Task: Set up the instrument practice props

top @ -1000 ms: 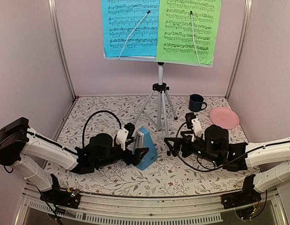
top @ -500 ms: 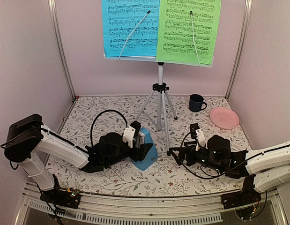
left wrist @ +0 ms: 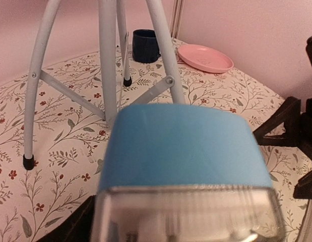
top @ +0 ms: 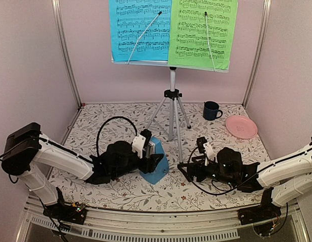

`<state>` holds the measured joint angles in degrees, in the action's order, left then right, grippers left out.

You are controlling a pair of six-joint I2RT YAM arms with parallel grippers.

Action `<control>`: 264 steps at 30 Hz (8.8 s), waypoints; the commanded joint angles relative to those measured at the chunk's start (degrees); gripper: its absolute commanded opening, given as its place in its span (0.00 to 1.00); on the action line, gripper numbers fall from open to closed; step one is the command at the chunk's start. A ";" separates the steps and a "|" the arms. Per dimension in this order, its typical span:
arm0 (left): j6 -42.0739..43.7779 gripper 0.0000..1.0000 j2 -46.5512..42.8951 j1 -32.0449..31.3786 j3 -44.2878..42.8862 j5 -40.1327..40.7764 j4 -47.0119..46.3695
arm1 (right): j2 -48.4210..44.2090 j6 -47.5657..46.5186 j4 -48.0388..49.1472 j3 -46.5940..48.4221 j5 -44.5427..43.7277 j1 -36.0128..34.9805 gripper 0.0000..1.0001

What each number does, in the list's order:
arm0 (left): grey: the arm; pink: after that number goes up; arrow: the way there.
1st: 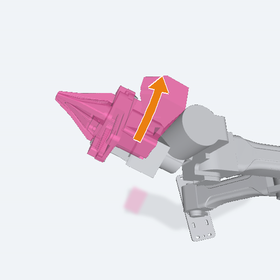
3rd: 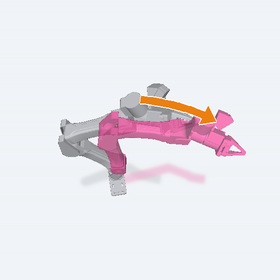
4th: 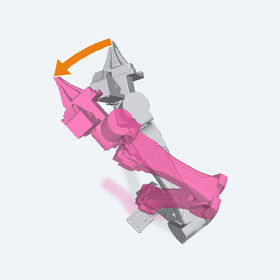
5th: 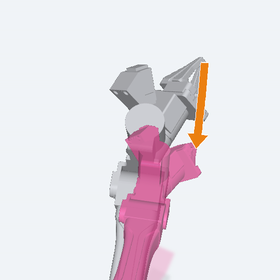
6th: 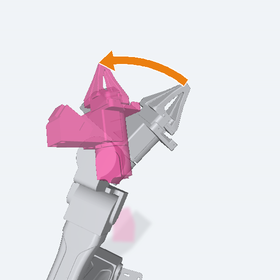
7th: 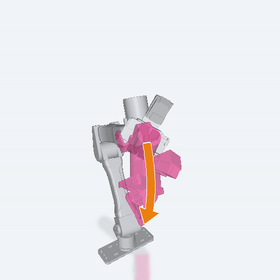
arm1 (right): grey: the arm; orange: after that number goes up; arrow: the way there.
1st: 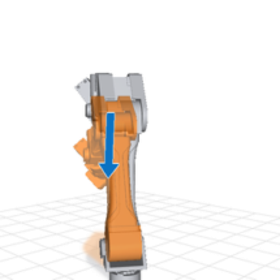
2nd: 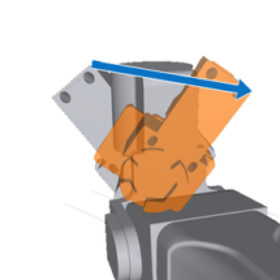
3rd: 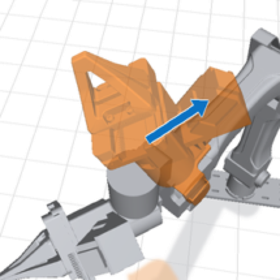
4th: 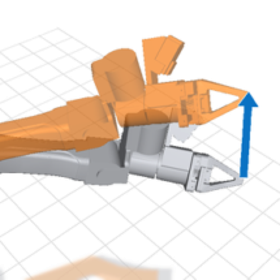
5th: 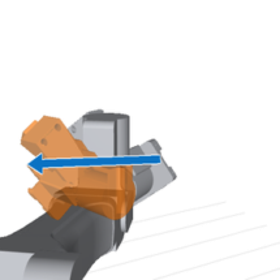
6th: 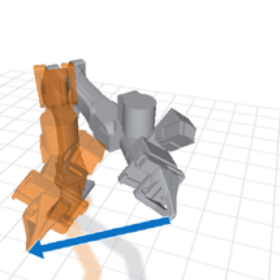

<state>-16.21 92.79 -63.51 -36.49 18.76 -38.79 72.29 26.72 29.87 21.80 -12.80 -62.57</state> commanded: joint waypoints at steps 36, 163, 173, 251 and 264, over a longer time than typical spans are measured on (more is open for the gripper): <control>-3.91 0.00 -10.91 -1.35 -1.14 1.19 -3.03 | 22.00 -4.85 -6.66 17.78 -8.43 -4.07 0.33; 26.22 0.00 -5.01 -15.90 -32.17 26.76 27.76 | 12.76 -22.48 22.09 7.70 -14.22 -3.59 0.47; 25.44 0.00 -4.17 -15.92 -33.02 25.12 28.65 | 14.00 -28.34 22.87 9.04 -15.28 -5.69 0.35; 8.87 0.74 1.94 -0.95 -13.87 -20.28 10.91 | -10.57 4.20 -8.68 9.24 13.68 6.97 0.99; 12.45 0.76 -7.45 -0.59 -5.75 -22.55 7.79 | -3.19 5.13 -15.18 16.45 14.42 7.10 1.00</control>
<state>-5.87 86.24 -65.06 -44.23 -1.19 -29.34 67.83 31.07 17.76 35.81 1.19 -55.79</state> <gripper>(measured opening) 0.791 0.998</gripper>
